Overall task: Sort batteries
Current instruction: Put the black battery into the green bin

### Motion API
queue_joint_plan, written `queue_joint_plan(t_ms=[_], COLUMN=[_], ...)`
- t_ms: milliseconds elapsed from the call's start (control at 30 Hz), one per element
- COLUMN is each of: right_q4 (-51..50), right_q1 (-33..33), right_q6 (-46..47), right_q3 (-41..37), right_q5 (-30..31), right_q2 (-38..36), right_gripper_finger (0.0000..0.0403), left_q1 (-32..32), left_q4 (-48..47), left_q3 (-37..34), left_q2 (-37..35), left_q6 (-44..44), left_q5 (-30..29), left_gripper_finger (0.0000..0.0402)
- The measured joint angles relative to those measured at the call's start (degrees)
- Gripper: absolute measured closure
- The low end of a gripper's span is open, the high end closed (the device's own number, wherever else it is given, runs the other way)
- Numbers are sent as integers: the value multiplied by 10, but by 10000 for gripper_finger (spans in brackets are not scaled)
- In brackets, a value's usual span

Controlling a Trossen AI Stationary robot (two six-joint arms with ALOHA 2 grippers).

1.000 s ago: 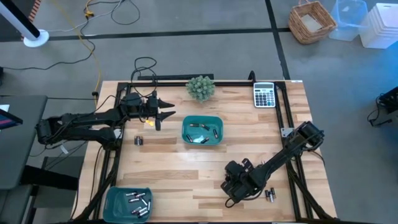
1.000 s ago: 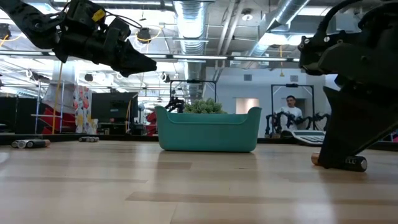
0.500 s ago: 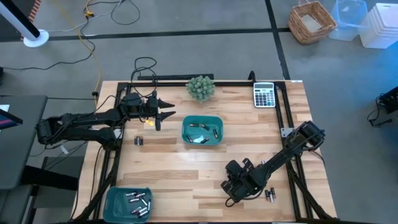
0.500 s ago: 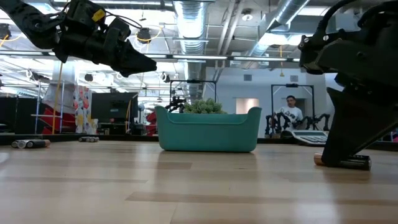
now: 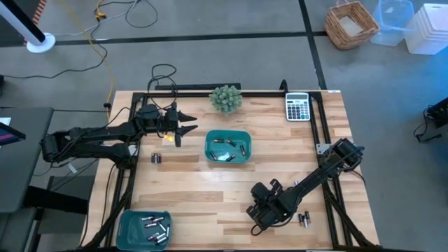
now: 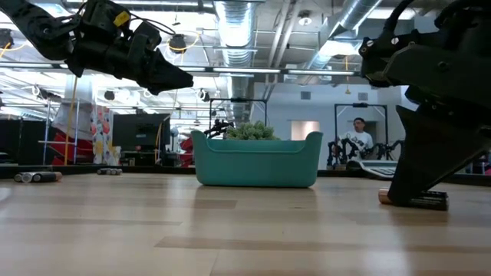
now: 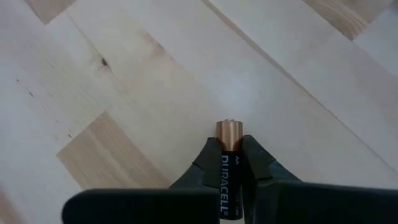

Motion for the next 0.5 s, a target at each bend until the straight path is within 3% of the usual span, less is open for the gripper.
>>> queue_joint_plan(t_ms=[500], right_q4=[0], right_q1=[-12], right_q6=[-109], right_q3=[44], right_q5=[6], right_q2=[-2], right_gripper_finger=[381], left_q1=[0], left_q4=[0], left_q3=[0], left_q2=[0], left_q6=[0], left_q5=[0], left_gripper_finger=[254])
